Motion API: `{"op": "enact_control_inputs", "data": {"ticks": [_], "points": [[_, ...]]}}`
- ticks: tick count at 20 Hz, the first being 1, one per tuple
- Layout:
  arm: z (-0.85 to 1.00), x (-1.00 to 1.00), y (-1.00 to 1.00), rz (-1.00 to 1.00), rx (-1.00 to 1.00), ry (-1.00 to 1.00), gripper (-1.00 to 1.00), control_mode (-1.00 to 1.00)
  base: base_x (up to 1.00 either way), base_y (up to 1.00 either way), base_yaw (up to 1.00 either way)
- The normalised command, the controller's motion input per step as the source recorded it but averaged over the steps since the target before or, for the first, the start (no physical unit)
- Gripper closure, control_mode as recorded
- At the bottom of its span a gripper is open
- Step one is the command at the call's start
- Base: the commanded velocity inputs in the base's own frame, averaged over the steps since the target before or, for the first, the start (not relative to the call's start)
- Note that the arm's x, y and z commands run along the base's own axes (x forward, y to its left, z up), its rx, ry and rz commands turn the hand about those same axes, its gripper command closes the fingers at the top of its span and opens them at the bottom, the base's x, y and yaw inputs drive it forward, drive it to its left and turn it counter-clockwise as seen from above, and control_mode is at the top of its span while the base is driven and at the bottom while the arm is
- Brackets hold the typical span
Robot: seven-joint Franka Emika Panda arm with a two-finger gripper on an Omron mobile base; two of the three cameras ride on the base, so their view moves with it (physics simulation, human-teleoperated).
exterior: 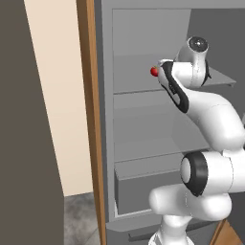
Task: Place one tomato and one fish in each tupperware on the nearby counter, to pack two identical lunches.
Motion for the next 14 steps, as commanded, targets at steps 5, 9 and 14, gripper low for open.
{"op": "enact_control_inputs", "data": {"ticks": [5, 9, 14], "points": [[0.12, -0.95, 0.0, 0.05, 0.0, -0.14, 1.0, -1.0, 0.0, 0.0, 0.0], [0.59, -1.0, 0.0, 0.04, 0.0, -0.04, 1.0, -1.0, 0.0, 0.0, 0.0], [0.16, -1.0, 0.19, 0.01, -0.05, 0.01, 1.0, -1.0, 0.0, 0.0, 0.0]]}}
